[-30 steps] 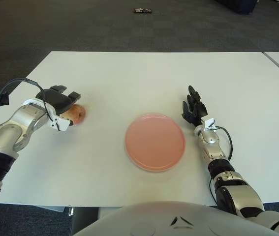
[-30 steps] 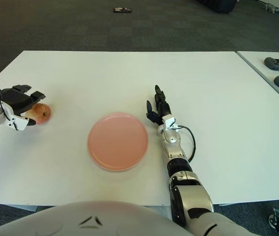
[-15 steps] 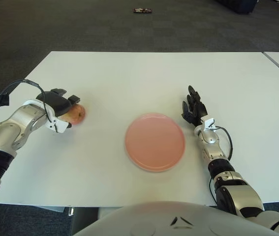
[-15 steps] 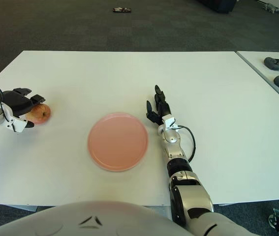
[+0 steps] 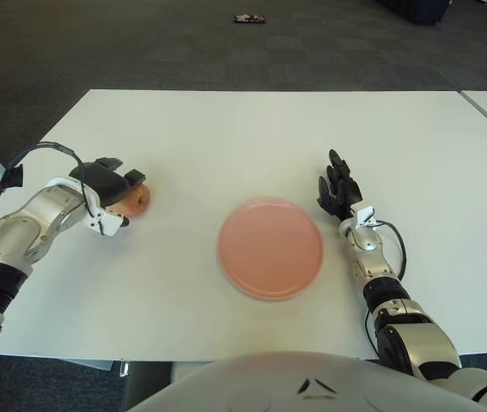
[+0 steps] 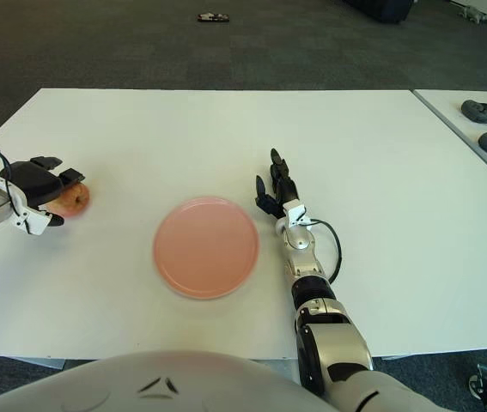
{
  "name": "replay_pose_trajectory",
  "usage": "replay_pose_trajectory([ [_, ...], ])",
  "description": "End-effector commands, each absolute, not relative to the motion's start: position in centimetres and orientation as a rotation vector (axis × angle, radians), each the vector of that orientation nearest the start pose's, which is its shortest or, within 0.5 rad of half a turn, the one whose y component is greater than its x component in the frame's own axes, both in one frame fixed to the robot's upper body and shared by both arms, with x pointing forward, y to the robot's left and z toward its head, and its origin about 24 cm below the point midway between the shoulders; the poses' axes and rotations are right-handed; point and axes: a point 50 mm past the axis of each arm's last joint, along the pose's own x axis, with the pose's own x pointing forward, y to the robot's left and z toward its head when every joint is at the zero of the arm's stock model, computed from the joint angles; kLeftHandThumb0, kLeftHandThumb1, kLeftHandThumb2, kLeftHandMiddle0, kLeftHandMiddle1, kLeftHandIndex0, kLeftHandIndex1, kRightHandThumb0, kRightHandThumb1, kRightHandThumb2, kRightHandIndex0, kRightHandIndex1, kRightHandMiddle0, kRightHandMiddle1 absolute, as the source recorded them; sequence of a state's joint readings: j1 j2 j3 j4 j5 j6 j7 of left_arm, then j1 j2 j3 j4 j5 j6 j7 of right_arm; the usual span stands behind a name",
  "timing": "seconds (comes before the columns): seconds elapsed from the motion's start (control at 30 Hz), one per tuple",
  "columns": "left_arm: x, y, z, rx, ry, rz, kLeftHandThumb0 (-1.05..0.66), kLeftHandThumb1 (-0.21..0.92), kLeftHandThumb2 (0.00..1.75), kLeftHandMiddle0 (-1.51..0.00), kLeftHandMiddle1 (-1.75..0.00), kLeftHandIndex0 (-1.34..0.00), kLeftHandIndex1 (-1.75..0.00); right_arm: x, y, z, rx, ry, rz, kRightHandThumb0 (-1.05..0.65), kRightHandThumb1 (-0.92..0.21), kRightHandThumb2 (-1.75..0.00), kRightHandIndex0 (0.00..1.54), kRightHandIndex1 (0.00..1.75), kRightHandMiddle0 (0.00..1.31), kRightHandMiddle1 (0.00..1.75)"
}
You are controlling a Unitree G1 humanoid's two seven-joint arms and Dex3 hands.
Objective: Put the apple into the plate.
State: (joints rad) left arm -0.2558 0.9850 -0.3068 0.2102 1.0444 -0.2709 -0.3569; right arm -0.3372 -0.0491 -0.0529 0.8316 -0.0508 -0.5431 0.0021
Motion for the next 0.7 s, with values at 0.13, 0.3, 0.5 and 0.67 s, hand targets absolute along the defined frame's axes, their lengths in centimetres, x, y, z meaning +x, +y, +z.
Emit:
replay_pose_trajectory([
  [0.13, 27.8, 27.5, 6.9, 2.104, 0.207, -0.724, -1.04, 0.92, 0.72, -0.24, -0.03, 0.0, -0.55, 28.5, -15.4, -2.3, -0.079, 0.061, 0.038, -0.73, -0.92, -0.77, 0.09, 0.01, 0.0, 0.08],
  [0.3, 28.0, 27.2, 6.4, 2.09, 0.202, -0.727, -1.04, 0.92, 0.69, -0.24, -0.02, 0.0, -0.54, 28.5, -15.5, -2.3, -0.077, 0.059, 0.037, -0.72, -0.92, -0.76, 0.08, 0.01, 0.0, 0.08],
  [0.5, 28.1, 27.2, 6.2, 2.083, 0.207, -0.731, -1.04, 0.92, 0.62, -0.23, -0.02, 0.0, -0.55, 28.5, -15.5, -2.3, -0.076, 0.057, 0.035, -0.72, -0.92, -0.76, 0.08, 0.01, 0.0, 0.08],
  [0.67, 28.1, 27.1, 6.0, 2.086, 0.213, -0.744, -1.03, 0.92, 0.61, -0.23, -0.02, 0.0, -0.57, 28.4, -15.6, -2.3, -0.075, 0.056, 0.032, -0.73, -0.92, -0.76, 0.09, 0.01, 0.0, 0.08],
])
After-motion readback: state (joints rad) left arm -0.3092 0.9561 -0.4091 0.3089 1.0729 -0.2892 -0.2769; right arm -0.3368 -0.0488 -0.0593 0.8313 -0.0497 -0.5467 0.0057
